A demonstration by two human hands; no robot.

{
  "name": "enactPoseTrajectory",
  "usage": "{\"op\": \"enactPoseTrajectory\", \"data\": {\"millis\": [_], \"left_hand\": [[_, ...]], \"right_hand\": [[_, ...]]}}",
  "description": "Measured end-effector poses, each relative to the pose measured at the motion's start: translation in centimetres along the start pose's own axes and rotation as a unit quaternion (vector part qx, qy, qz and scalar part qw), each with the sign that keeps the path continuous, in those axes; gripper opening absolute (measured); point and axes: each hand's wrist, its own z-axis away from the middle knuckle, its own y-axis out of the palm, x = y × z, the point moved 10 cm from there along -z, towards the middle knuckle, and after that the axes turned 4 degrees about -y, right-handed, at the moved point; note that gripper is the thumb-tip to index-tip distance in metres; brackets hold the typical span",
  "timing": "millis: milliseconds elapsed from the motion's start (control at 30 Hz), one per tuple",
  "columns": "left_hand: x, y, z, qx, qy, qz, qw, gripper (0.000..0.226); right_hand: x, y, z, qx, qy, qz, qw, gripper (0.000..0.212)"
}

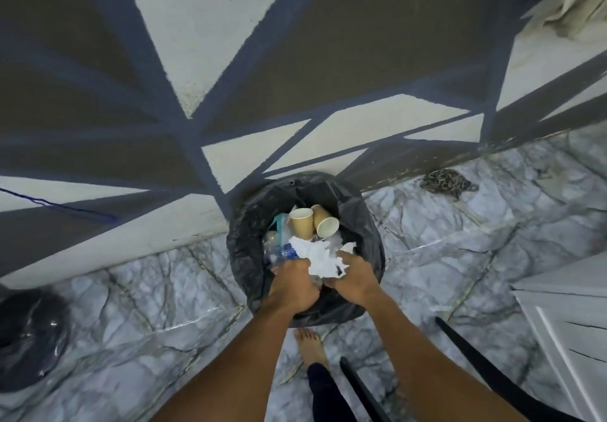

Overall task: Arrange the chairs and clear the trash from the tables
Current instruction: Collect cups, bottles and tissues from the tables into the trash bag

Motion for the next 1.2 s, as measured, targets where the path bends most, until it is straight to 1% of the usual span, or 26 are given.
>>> {"op": "enactPoseTrajectory", "data": {"millis": [67,133,233,267,367,467,533,633,767,867,933,1033,1133,1200], "left_hand": [[1.2,0.9,-0.8,0.001,-0.009,0.005,1.000,0.029],[1.7,0.9,-0.6,0.007,-0.004,0.009,1.000,0.027],[2.1,-1.0,1.2,-0.006,-0.003,0.027,1.000,0.020],[2.7,-1.5,1.6,-0.016,-0.008,0.035,0.999,0.021],[5.1,-4.4,3.4,-0.076,-0.025,0.070,0.994,0.032],[8.6,-7.3,7.0,-0.140,-0.047,0.115,0.982,0.024],[11.8,-8.9,10.4,-0.174,-0.063,0.137,0.973,0.025],[17.4,-10.9,17.3,-0.238,-0.108,0.164,0.951,0.038],[25.0,-12.4,29.6,-0.342,-0.170,0.195,0.903,0.044],[29.8,-11.6,40.0,-0.416,-0.217,0.238,0.851,0.037],[32.2,-10.7,47.1,-0.470,-0.240,0.246,0.813,0.033],[35.8,-6.9,56.7,-0.526,-0.284,0.258,0.759,0.038],[39.2,-1.3,65.6,-0.578,-0.345,0.267,0.690,0.035],[40.9,3.0,70.7,-0.596,-0.392,0.282,0.642,0.041]], "right_hand": [[-0.6,0.6,-0.3,0.009,0.017,-0.002,1.000,0.058],[-0.5,1.2,-0.5,0.025,0.022,0.003,0.999,0.055],[1.0,2.0,-0.5,0.031,0.001,0.020,0.999,0.049],[1.9,2.3,-0.3,0.034,-0.011,0.025,0.999,0.045],[6.3,4.0,1.0,0.038,-0.082,0.046,0.995,0.030],[11.4,7.0,3.2,0.054,-0.165,0.077,0.982,0.020],[15.2,9.7,5.5,0.077,-0.217,0.092,0.969,0.025],[20.8,14.1,11.0,0.122,-0.290,0.124,0.941,0.037],[25.8,21.1,20.1,0.182,-0.379,0.157,0.894,0.041],[28.7,26.6,28.8,0.214,-0.451,0.184,0.846,0.037],[30.1,30.2,34.9,0.241,-0.491,0.191,0.815,0.033],[31.1,35.9,44.1,0.285,-0.552,0.212,0.755,0.034],[30.3,41.4,53.2,0.328,-0.615,0.215,0.684,0.035],[28.4,44.8,58.5,0.353,-0.649,0.228,0.634,0.035]]}}
